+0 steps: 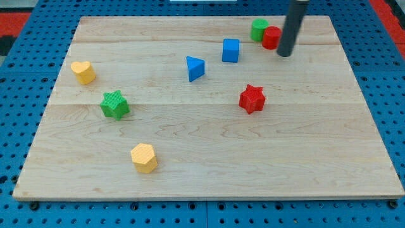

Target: Nudge the blue cube a bit left

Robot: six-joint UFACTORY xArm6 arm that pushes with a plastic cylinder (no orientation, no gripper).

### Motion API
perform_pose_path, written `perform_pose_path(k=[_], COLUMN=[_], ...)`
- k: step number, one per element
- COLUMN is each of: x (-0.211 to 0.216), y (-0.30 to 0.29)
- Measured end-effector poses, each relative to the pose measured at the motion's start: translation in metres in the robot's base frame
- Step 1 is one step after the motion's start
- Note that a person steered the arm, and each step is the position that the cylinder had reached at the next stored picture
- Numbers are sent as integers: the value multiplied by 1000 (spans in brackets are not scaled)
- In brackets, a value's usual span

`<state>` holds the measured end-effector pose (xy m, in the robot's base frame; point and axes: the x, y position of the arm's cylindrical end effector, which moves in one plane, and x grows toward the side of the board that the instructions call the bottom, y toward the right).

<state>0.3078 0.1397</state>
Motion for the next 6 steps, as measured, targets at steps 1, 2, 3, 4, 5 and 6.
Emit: perform_pose_path(k=[1, 2, 3, 4, 5, 6], x=[-27, -39, -7, -30, -46, -64], y=[-5, 12, -30, -84, -92, -38])
